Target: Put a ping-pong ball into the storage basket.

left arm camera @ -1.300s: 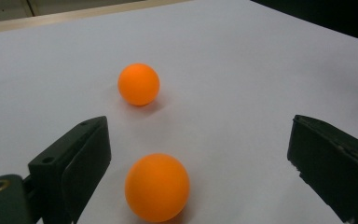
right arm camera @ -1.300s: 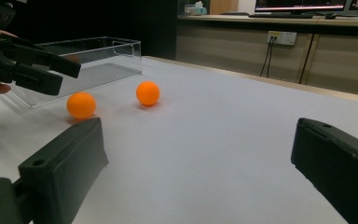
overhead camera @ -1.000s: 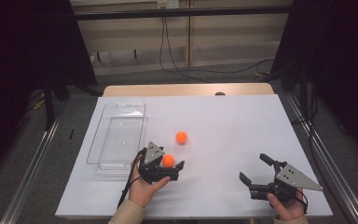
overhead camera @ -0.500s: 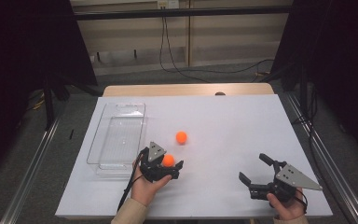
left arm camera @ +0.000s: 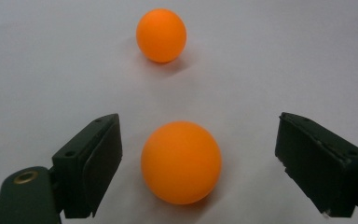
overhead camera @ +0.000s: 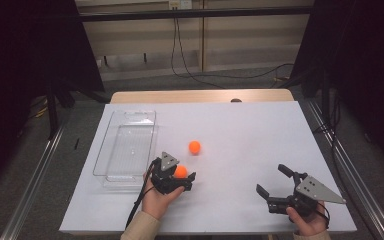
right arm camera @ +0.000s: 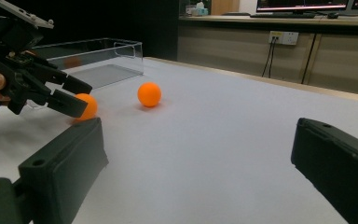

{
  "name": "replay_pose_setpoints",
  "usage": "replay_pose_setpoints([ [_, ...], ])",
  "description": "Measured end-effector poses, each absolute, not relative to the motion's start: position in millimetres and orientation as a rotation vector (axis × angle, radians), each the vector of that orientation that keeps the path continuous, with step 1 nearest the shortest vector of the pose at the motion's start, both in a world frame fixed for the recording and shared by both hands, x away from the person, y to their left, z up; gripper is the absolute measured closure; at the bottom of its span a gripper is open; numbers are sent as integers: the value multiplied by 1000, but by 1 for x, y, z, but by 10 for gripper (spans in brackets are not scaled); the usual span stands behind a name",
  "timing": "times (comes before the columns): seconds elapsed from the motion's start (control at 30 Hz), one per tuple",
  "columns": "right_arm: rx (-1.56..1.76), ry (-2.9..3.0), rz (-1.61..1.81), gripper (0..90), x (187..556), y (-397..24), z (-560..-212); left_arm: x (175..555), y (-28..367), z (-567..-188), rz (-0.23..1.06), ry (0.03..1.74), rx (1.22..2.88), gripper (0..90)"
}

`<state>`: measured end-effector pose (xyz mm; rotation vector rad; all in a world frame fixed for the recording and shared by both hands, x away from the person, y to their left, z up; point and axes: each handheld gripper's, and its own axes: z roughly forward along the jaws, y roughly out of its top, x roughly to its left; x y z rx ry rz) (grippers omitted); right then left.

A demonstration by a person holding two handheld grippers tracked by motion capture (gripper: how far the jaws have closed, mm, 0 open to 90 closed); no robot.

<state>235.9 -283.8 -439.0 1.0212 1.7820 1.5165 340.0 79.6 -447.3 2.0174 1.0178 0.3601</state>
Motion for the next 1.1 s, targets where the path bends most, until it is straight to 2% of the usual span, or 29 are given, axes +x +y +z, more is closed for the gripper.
replay_pose_setpoints([
  [1.1, 1012, 1779, 1517, 23, 236, -284, -438, 346, 82, -453, 325, 1101, 2083, 428],
])
